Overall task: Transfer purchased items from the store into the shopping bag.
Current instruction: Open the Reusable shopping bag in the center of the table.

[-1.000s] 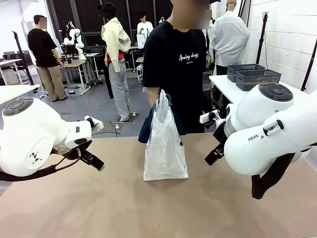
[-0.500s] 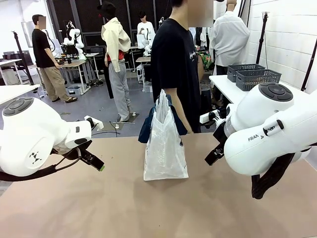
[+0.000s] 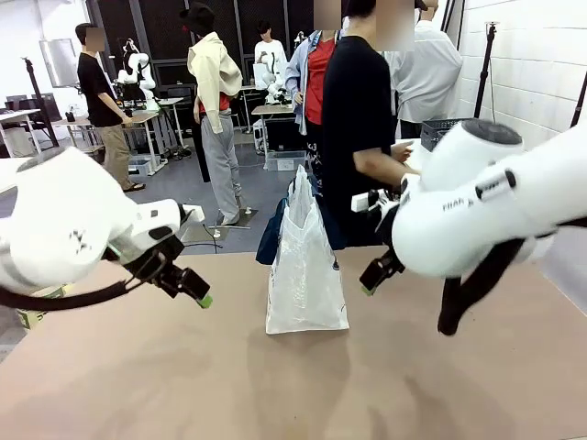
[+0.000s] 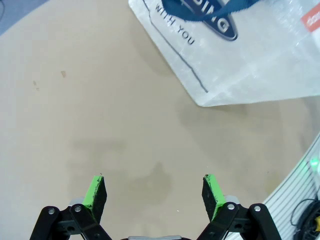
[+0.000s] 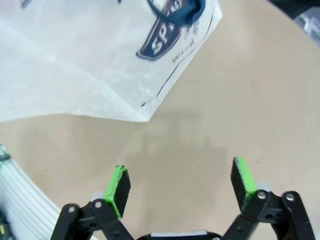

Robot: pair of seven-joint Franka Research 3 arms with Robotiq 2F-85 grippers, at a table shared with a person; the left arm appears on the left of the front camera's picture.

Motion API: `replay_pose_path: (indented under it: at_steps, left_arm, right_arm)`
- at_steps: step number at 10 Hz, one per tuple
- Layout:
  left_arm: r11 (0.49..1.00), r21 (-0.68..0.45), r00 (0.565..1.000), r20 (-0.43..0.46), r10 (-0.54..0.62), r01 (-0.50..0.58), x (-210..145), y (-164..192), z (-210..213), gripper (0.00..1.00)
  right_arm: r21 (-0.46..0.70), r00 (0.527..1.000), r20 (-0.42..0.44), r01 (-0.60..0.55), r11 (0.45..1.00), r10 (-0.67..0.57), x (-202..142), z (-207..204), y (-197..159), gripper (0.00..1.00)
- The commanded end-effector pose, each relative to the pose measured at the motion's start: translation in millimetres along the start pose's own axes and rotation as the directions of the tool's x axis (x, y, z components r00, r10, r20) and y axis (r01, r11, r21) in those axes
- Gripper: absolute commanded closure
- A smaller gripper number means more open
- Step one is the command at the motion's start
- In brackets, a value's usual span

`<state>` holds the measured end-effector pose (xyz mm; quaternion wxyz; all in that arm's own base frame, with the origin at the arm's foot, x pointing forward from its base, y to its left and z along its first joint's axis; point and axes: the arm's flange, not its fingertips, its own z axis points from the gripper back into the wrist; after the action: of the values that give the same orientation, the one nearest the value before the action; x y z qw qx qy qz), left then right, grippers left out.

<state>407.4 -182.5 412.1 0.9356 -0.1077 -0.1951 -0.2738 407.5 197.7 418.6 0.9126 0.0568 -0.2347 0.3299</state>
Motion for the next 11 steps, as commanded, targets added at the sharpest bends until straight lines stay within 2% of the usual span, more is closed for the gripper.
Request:
replay_pose_path:
  at_steps: [1, 2, 3, 5, 6, 8, 9, 10, 11]
  left_arm:
    - [0.996, -0.009, 0.996, -0.027, 0.09, -0.09, 32.5, 13.0, 21.3, 0.0]
    - [0.994, -0.015, 0.994, -0.001, 0.111, -0.111, 56.7, 12.6, 35.8, 0.0]
    - [0.989, -0.075, 0.992, -0.029, 0.122, -0.124, 80.9, 13.7, 47.6, 0.0]
    - [0.99, -0.086, 0.994, 0.007, 0.112, -0.111, 127.9, 19.5, 64.4, 0.0]
    - [0.991, -0.086, 0.994, 0.003, 0.106, -0.106, 144.9, 17.4, 69.6, 0.0]
    - [0.993, -0.083, 0.996, 0.009, 0.084, -0.083, 166.2, 15.4, 69.7, 0.0]
    - [0.993, -0.077, 0.995, 0.021, 0.094, -0.092, 146.2, 14.2, 75.5, 0.0]
    - [0.993, -0.077, 0.995, 0.021, 0.094, -0.092, 146.2, 14.2, 75.5, 0.0]
    - [0.993, -0.081, 0.996, 0.02, 0.086, -0.084, 161.9, 12.9, 70.8, 0.0]
  right_arm:
    - [-0.014, 0.999, -0.042, 0.017, 1.0, -0.017, 36.5, 19.9, -20.6, 0.0]
    - [-0.015, 0.998, -0.059, 0.023, 1.0, -0.024, 68.4, 33.8, -23.1, 0.0]
    - [0.0, 0.996, -0.071, 0.044, 0.999, -0.044, 104.3, 47.7, -30.1, 0.0]
    - [-0.026, 0.995, -0.08, 0.059, 0.998, -0.061, 177.2, 68.7, -38.4, 0.0]
    - [-0.035, 0.994, -0.074, 0.083, 0.996, -0.085, 196.9, 73.4, -40.4, 0.0]
    - [-0.034, 0.996, -0.063, 0.062, 0.997, -0.064, 211.6, 73.3, -41.7, 0.0]
    - [-0.018, 0.996, -0.043, 0.072, 0.997, -0.073, 192.2, 83.3, -39.7, 0.0]
    - [-0.018, 0.996, -0.043, 0.072, 0.997, -0.073, 192.2, 83.3, -39.7, 0.0]
    - [-0.018, 0.996, -0.043, 0.072, 0.997, -0.073, 192.2, 83.3, -39.7, 0.0]
